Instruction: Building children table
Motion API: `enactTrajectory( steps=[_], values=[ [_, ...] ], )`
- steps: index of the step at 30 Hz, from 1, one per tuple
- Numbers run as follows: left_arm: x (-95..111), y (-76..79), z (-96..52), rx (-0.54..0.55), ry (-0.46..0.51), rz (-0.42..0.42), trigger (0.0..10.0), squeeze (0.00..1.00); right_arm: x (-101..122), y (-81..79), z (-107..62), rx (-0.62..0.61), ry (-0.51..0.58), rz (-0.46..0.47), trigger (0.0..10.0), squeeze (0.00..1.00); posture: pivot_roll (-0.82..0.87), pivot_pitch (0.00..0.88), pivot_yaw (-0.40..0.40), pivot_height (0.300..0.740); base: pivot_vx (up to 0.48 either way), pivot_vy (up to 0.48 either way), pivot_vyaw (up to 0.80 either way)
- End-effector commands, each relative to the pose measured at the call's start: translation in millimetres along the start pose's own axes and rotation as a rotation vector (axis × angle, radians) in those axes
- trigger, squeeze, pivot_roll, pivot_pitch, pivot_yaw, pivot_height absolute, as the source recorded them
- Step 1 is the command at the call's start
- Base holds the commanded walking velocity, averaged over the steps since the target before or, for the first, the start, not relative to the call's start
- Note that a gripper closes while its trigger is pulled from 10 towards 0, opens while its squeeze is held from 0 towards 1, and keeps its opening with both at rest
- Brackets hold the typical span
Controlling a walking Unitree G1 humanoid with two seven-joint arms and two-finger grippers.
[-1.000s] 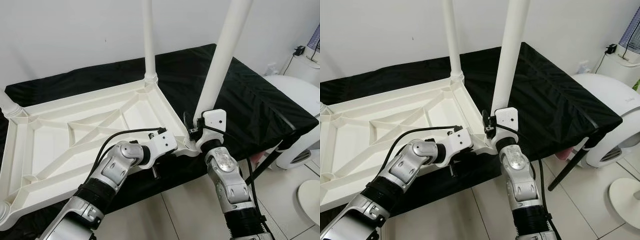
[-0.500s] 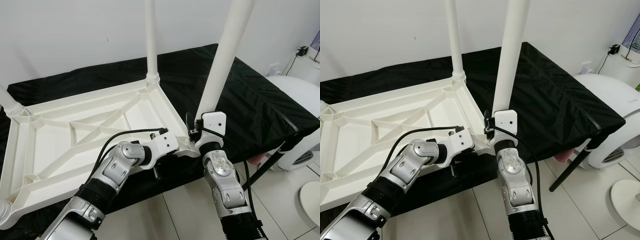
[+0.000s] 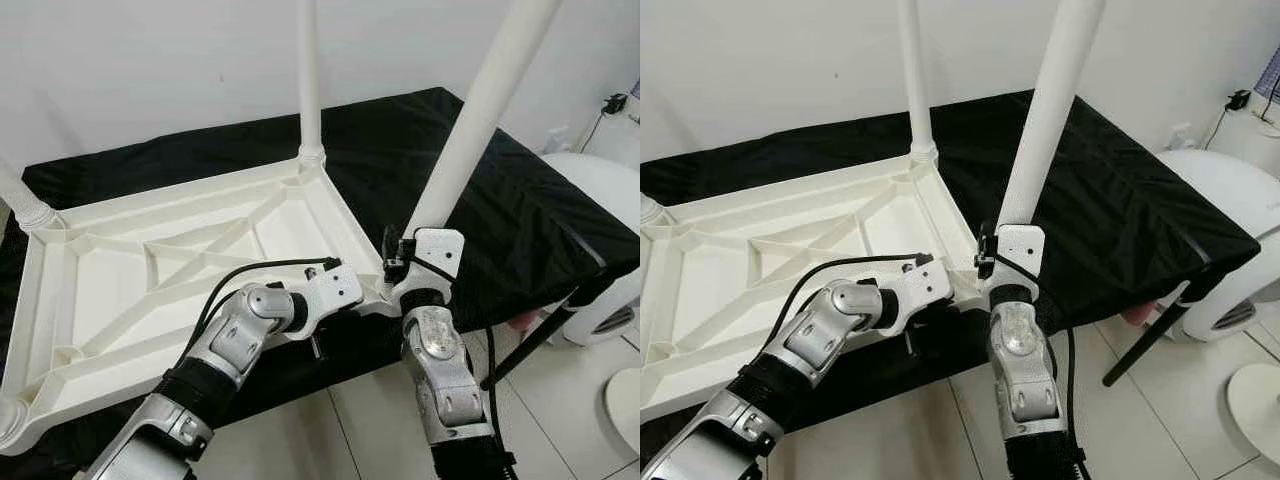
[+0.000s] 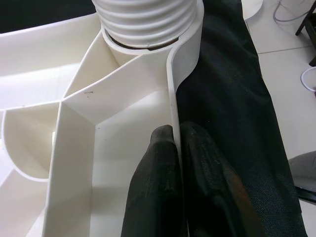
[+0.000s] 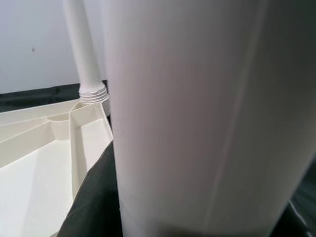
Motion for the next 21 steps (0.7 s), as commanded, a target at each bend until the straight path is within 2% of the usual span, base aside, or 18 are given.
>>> enactTrajectory(
  steps=[1, 6, 21],
  values=[
    [-10.5, -1.3, -0.3, 0.031, -0.011, -0.020, 10.0, 0.00, -30.3, -7.6, -13.5, -0.005, -0.128, 0.008, 10.0, 0.00, -0.11, 0.097, 0.048, 0.740, 0.000, 0.000, 0.00],
    [-10.3, -0.9, -0.1, 0.030, -0.011, -0.020, 10.0, 0.00, -30.2, -0.2, -14.1, -0.059, -0.132, -0.001, 10.0, 0.00, -0.11, 0.096, 0.048, 0.740, 0.000, 0.000, 0.00],
    [-10.6, -2.6, -0.5, 0.036, -0.013, -0.022, 10.0, 0.00, -25.6, 3.5, -9.7, -0.050, -0.118, -0.011, 10.0, 0.00, -0.10, 0.105, 0.050, 0.740, 0.000, 0.000, 0.00]
  ],
)
Point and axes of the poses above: a point about 5 cm out from each wrist's last joint towards the gripper, its own z axis pointing out of the wrist towards the gripper, its own x axis along the axis of the wrist's last joint, y = z × x, the point moved 6 cm from there along z, pointing out of the wrist towards the gripper, and after that the axes turned 5 degrees about -z, right-handed, at the moved point
